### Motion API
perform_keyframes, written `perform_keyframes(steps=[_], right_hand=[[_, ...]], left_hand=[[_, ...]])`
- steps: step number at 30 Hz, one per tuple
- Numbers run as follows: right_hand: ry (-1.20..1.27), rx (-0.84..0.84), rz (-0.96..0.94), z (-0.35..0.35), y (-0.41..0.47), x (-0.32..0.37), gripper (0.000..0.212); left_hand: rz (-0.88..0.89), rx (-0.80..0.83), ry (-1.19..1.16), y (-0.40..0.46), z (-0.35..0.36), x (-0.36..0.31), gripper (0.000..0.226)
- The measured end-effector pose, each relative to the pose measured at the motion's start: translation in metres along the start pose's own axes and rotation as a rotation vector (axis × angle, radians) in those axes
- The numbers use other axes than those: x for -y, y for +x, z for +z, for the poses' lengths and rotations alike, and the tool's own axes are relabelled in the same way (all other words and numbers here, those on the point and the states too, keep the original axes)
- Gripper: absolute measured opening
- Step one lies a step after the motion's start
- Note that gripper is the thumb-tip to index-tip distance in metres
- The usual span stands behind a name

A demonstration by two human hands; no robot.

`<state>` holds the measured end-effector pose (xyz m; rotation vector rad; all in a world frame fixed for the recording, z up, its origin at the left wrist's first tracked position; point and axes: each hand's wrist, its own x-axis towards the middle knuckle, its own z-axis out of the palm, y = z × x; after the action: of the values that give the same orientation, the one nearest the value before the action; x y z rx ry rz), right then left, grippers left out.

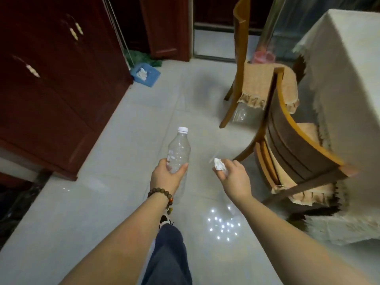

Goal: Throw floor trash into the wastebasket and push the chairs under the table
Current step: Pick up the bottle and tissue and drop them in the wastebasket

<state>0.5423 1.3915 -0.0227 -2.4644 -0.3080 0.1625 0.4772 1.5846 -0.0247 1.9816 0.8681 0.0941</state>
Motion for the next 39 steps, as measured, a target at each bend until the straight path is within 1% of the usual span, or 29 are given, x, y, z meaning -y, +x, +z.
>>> perform_keyframes(steps=[5,9,15,19,22,26,32,39], right_hand=[[0.003,-0.008,0.030,0.030,0.101,0.052,0.033],[0.044,-0.045,0.072,0.046,0.186,0.097,0.029],[0.031,-0.079,0.117,0.054,0.292,0.119,0.029],[0.014,-0.088,0.123,0.061,0.375,0.114,0.028],[-0.008,-0.117,0.112,0.066,0.452,0.106,0.030],[0.004,-0.118,0.107,0.060,0.569,0.101,0.029],[0.050,-0.124,0.141,0.022,0.726,0.108,0.027],[0.018,-0.186,0.160,0.001,0.880,0.096,0.029]], left_hand=[[-0.019,-0.001,-0.001,0.109,-0.036,-0.021,0.049],[0.005,0.016,0.024,0.200,-0.065,-0.047,0.049],[0.024,0.024,0.016,0.311,-0.070,-0.092,0.045],[0.045,0.048,0.018,0.394,-0.049,-0.121,0.044],[0.058,0.063,0.019,0.468,-0.024,-0.149,0.046],[0.074,0.077,0.026,0.573,0.010,-0.210,0.047],[0.117,0.088,0.062,0.704,0.040,-0.316,0.055],[0.140,0.096,0.077,0.836,0.092,-0.398,0.055]])
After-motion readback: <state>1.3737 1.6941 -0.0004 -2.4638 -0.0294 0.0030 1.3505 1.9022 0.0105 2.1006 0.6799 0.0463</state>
